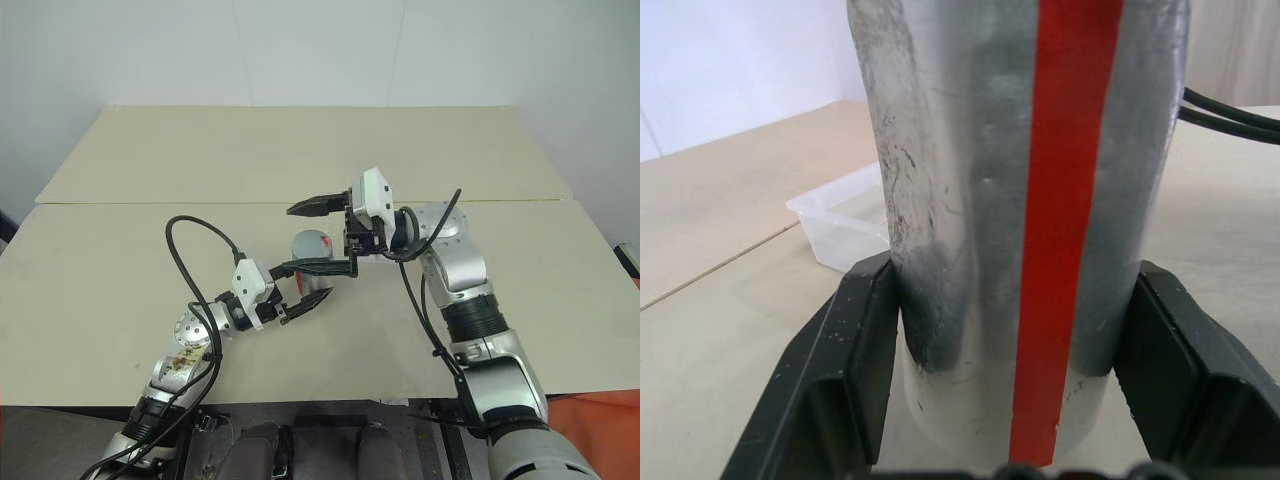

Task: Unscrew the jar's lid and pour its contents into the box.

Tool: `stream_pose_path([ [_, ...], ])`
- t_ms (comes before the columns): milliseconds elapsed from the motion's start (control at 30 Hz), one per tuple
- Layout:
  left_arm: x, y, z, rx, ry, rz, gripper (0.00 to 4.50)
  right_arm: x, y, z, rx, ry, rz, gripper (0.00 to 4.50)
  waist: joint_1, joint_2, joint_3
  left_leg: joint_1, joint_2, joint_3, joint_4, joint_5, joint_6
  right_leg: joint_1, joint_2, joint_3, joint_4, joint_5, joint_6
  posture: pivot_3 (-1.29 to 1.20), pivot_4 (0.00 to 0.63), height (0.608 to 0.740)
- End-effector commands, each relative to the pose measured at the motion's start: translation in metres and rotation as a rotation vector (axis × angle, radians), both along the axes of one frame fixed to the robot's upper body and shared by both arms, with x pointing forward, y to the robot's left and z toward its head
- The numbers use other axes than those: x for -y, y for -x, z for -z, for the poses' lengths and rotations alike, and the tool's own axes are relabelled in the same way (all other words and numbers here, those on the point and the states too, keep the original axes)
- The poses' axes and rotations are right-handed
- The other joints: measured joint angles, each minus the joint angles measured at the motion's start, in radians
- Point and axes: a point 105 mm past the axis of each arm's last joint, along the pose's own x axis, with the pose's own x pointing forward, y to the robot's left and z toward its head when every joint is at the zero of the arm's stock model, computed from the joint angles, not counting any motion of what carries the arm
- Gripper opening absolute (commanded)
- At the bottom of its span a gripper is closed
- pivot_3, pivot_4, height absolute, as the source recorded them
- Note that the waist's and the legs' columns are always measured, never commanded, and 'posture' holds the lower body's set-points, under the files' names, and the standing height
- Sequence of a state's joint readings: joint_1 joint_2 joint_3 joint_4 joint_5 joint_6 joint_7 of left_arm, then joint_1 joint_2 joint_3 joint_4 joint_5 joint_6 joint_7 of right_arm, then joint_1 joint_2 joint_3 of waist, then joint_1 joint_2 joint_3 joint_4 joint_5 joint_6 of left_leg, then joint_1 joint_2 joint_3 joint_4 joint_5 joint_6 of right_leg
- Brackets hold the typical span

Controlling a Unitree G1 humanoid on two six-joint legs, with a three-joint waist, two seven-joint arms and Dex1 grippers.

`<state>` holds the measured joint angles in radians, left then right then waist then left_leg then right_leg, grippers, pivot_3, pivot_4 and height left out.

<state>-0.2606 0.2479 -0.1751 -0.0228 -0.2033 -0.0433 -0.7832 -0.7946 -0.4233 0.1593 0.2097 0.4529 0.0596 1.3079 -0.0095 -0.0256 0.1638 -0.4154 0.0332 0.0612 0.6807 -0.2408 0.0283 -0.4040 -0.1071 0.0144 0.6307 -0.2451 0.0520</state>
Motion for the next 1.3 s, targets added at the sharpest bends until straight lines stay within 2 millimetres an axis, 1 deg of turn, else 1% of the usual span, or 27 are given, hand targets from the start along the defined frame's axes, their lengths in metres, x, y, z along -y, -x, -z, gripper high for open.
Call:
stream_pose_path([
  [33,0.001,0.005,-0.011,0.051,0.031,0.019,2.77,0.013,0.001,-0.011,0.021,-0.03,0.022,4.47,0.0,0.0,0.0,0.0,0.0,0.0,0.0,0.0,0.0,0.0,0.0,0.0,0.0,0.0,0.0,0.0,0.15,0.74],
  [467,-0.001,0.003,-0.009,0.058,0.025,0.022,2.77,0.036,0.004,-0.005,0.014,-0.005,0.058,4.47,0.0,0.0,0.0,0.0,0.0,0.0,0.0,0.0,0.0,0.0,0.0,0.0,0.0,0.0,0.0,0.0,0.15,0.74],
  [733,0.0,0.002,-0.009,0.06,0.024,0.024,2.77,0.049,0.004,-0.007,0.019,0.003,0.083,4.47,0.001,0.0,0.0,0.0,0.0,0.0,0.0,0.0,0.0,0.0,0.0,0.0,0.0,0.0,0.0,0.0,0.15,0.74],
  [867,0.0,0.001,-0.009,0.062,0.025,0.024,2.77,0.052,0.015,-0.01,0.025,0.017,0.037,4.47,0.001,0.0,0.0,0.0,0.0,0.0,0.0,0.0,0.0,0.0,0.0,0.0,0.0,0.0,0.0,0.0,0.15,0.74],
  [967,0.0,0.001,-0.008,0.062,0.026,0.023,2.77,0.048,0.024,-0.012,0.018,0.021,-0.004,4.47,0.002,0.0,0.0,0.0,0.0,0.0,0.0,0.0,0.0,0.0,0.0,0.0,-0.001,0.0,0.0,0.0,0.15,0.74],
  [1067,0.001,0.001,-0.008,0.061,0.027,0.021,2.77,0.037,0.03,-0.015,0.009,0.0,-0.023,4.47,-0.001,0.0,0.0,0.0,0.0,0.0,0.0,0.0,0.0,0.0,0.0,0.0,0.0,0.0,0.0,0.0,0.15,0.74],
  [1200,0.003,0.002,-0.008,0.062,0.031,0.021,2.77,0.017,0.025,-0.019,0.012,-0.044,0.012,4.47,-0.002,0.0,0.0,0.0,0.0,0.0,0.0,0.0,0.0,0.0,0.0,0.0,0.0,0.0,0.0,0.0,0.15,0.74],
  [1300,0.004,0.002,-0.009,0.064,0.03,0.022,2.77,0.004,0.02,-0.017,0.009,-0.05,0.027,4.47,-0.001,0.0,0.0,0.0,0.0,0.0,0.0,0.0,0.0,0.0,0.0,0.0,0.0,0.0,0.0,0.0,0.15,0.74],
])
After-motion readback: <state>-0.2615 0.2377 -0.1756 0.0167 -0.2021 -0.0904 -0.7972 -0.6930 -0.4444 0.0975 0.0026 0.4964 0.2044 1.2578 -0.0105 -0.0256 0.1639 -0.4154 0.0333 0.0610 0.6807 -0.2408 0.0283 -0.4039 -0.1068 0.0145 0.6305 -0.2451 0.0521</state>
